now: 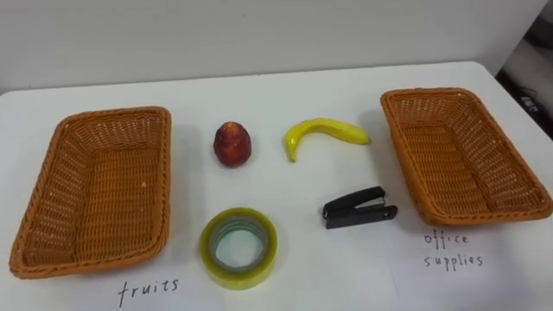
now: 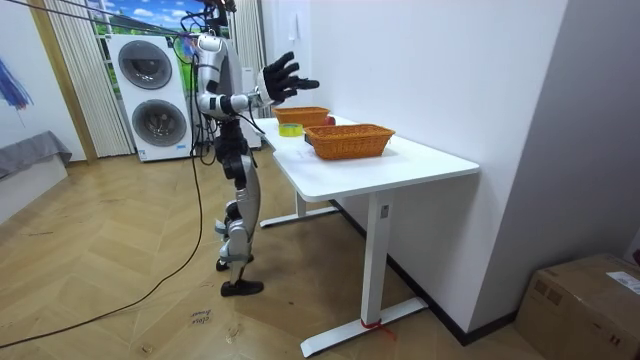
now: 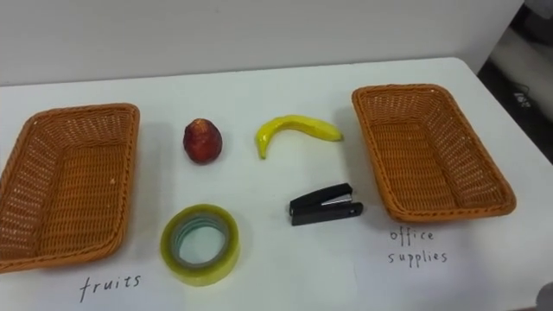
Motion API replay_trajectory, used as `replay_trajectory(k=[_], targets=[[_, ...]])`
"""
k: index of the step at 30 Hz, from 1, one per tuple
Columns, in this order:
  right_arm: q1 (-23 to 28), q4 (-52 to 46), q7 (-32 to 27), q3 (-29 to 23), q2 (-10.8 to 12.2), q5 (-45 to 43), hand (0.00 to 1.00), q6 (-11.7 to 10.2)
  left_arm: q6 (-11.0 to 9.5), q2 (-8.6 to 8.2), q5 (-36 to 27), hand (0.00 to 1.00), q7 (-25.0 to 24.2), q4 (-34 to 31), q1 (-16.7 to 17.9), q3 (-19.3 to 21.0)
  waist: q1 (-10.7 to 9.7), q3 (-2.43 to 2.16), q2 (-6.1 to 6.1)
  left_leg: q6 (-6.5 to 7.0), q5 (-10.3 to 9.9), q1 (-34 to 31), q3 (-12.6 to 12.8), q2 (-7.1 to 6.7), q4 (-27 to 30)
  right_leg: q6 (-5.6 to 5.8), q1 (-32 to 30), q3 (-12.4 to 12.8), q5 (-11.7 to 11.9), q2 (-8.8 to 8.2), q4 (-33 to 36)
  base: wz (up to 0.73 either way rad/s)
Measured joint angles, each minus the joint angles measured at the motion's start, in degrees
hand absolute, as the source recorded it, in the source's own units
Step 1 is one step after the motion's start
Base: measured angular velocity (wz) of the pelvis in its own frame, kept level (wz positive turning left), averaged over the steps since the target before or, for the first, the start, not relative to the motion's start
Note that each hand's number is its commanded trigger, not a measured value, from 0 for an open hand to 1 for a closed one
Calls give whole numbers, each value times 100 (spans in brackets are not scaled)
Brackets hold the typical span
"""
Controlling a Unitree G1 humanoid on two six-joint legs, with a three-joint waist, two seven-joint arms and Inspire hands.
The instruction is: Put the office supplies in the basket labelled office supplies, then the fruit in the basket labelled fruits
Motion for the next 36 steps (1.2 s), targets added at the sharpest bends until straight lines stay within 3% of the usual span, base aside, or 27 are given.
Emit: replay_trajectory(k=[7, 12, 18, 21, 26, 36], targets=[[-147, -296, 190, 437, -199, -643, 0, 0, -4, 15, -1, 0, 7, 25, -2, -92, 93, 0, 41, -1, 0, 5, 6, 5, -5, -2, 2, -15, 2, 1, 8, 0], [-236, -317, 485, 654, -208, -898, 0, 13, 1, 13, 24, 0, 2, 40, -14, -132, 210, -1, 9, 0, 0, 5, -19, 5, -3, -4, 4, -23, 3, -1, 9, 0], [-424, -352, 1061, 1100, -259, -1250, 0, 176, 7, 16, 76, 0, 0, -16, -31, -132, 235, 9, -107, -1, 1, -3, -1, 6, -5, -4, 3, -24, 3, -1, 10, 0], [-548, -357, 1281, 1256, -300, -1558, 0, 224, 6, 37, 77, 0, -3, -19, -84, -132, 240, -11, -164, -1, 1, -14, -4, 6, -5, -5, 37, -32, 4, -2, 0, 0], [-606, -381, 1811, 1542, -392, -2026, 0, 237, 2, 50, 72, 0, -11, -31, -214, -143, 353, 16, -246, -1, 1, -57, 0, 8, -5, -6, 8, -56, 12, -7, 1, -1], [-632, -380, 2897, 1971, -458, -2621, 0, 241, -4, 58, 75, 0, -170, 41, -353, -141, 409, 19, -94, -2, 2, -97, -46, 11, -7, -4, 9, -125, 18, -11, -10, 3]])
